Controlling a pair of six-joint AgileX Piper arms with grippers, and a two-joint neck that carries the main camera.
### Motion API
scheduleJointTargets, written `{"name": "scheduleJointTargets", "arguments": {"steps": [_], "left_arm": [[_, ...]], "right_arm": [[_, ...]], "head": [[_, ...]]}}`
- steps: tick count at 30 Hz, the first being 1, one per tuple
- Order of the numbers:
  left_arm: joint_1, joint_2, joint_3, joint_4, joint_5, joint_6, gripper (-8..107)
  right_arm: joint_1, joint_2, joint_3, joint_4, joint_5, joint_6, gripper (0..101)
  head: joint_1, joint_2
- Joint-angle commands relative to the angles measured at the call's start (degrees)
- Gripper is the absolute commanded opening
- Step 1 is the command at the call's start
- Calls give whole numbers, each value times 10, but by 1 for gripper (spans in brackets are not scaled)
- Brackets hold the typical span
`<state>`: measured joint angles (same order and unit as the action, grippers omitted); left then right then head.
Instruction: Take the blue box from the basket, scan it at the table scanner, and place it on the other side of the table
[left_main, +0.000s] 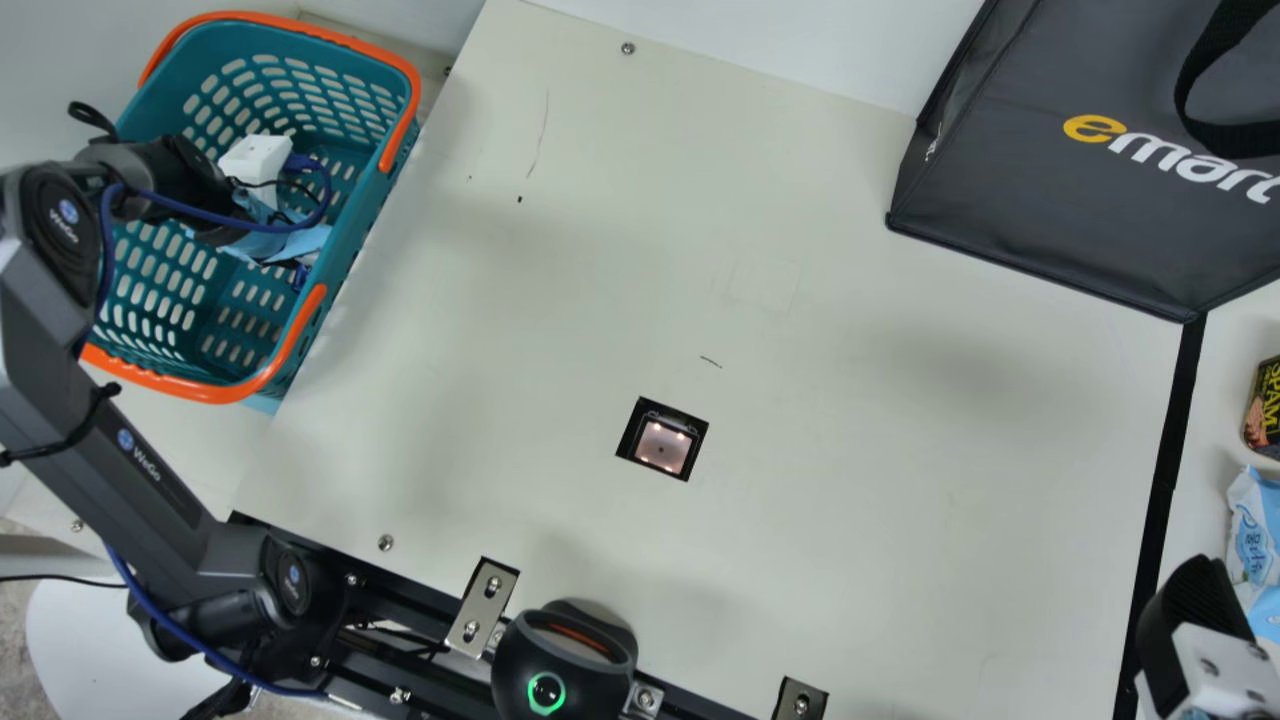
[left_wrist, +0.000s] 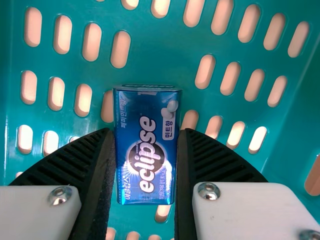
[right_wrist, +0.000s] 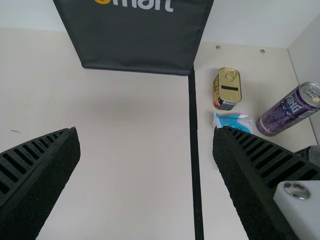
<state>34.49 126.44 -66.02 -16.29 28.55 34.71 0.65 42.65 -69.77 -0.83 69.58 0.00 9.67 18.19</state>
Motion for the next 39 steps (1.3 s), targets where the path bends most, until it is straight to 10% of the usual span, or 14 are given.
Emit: {"name": "scheduleJointTargets", "arguments": {"steps": [1, 39], "left_arm": [[-1, -5, 2, -1, -1, 0, -8], [-3, -163, 25, 40, 87, -76, -8]], "right_arm": [[0, 0, 0, 0, 0, 0, 95], [0, 0, 0, 0, 1, 0, 95]], "head": [[-17, 2], [-17, 2]]}}
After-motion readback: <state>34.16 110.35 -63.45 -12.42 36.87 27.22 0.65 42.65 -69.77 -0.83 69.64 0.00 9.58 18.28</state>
